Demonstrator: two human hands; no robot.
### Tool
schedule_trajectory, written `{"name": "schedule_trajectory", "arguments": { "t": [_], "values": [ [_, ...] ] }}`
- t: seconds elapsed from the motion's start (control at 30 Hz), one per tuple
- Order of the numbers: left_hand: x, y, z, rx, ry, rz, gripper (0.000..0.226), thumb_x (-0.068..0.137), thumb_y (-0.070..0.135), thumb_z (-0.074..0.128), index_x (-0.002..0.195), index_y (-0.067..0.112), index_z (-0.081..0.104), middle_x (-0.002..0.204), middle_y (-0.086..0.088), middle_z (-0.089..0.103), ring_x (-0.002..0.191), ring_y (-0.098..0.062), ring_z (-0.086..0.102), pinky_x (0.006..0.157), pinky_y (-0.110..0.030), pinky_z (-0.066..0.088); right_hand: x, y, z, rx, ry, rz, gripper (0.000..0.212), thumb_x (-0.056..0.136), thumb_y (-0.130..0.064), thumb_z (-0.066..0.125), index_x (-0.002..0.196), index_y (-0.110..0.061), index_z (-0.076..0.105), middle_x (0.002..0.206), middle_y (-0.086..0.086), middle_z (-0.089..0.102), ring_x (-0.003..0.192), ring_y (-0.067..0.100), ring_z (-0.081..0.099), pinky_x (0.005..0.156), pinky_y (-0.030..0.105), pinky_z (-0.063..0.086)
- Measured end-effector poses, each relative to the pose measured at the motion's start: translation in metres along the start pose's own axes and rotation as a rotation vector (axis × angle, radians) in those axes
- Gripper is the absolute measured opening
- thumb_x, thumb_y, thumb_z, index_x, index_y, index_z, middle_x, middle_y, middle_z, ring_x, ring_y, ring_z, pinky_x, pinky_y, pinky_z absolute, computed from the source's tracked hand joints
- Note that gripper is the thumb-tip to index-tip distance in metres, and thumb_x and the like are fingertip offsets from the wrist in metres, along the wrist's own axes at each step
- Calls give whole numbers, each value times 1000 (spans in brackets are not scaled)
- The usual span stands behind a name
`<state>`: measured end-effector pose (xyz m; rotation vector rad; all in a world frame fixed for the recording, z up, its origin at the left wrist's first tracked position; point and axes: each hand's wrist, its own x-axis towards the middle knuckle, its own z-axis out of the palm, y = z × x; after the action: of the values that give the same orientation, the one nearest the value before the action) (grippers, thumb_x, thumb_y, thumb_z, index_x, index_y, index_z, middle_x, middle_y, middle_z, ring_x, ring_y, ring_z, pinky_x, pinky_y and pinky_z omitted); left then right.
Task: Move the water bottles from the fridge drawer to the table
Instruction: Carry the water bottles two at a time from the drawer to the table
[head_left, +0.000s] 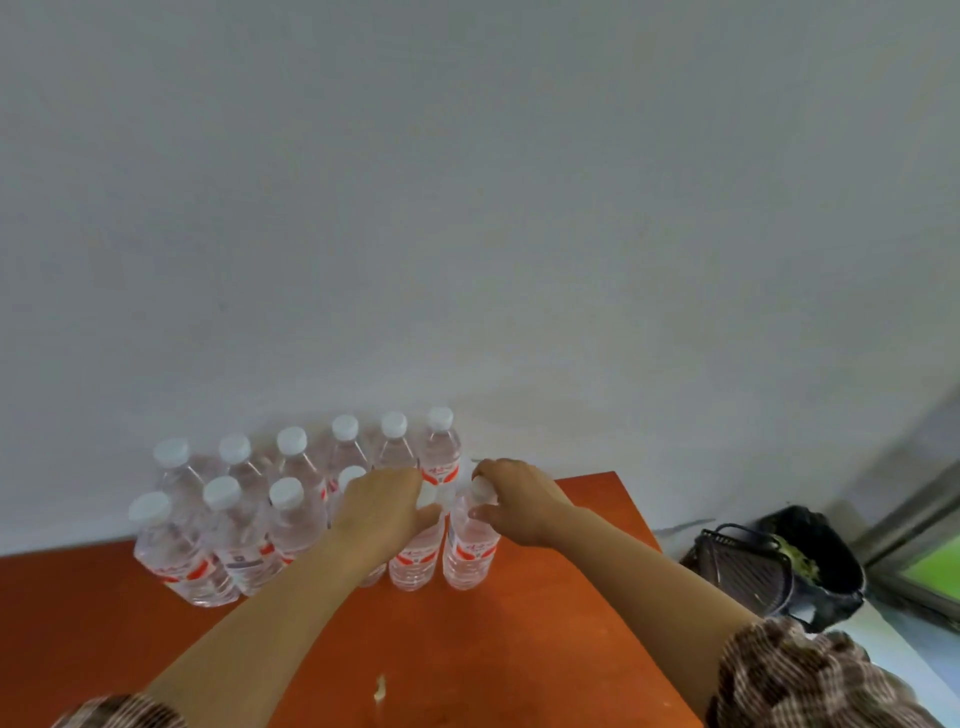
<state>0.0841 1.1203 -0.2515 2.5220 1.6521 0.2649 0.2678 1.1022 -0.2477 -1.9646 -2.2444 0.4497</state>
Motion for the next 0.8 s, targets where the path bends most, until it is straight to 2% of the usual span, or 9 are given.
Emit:
{"name": "schedule_trajectory", "arguments": {
  "t": [0.17,0.3,0.47,0.53,0.63,0.8],
  "values": [
    [18,-18,11,86,30,26,28,88,45,54,83,18,51,78,-2,65,74,-22,65,58,-31,40,31,-9,6,5,-26,-7,37,88,-31,64,118,-13,53,117,9,60,106,29,57,85,35,45],
    [27,-25,15,131,29,41,29,91,42,52,77,17,47,71,-1,60,68,-19,62,56,-29,38,46,-14,9,-13,-25,2,37,88,-30,64,118,-11,53,117,10,60,106,29,57,84,36,44],
    [32,-26,15,199,46,33,28,93,42,50,92,15,58,73,0,61,68,-18,62,55,-27,37,53,-14,10,-7,-27,22,36,87,-30,65,115,-12,54,115,10,62,102,29,58,83,37,47],
    [32,-25,14,235,74,29,34,92,46,51,99,15,59,85,0,65,80,-17,64,59,-27,40,54,-14,9,-12,-51,29,37,85,-30,66,115,-12,53,114,9,62,101,28,58,78,34,46],
    [32,-26,15,241,106,34,46,89,51,54,117,15,56,113,-1,60,105,-17,56,78,-29,48,54,-14,8,-20,-74,41,39,84,-26,65,119,-15,51,114,7,60,100,26,58,73,31,42],
    [29,-28,13,215,71,48,49,88,53,54,122,18,52,120,2,55,116,-17,43,86,-29,48,47,-13,13,13,-69,96,48,83,-22,64,127,-15,44,114,7,56,100,25,57,73,30,43]
  ]
}}
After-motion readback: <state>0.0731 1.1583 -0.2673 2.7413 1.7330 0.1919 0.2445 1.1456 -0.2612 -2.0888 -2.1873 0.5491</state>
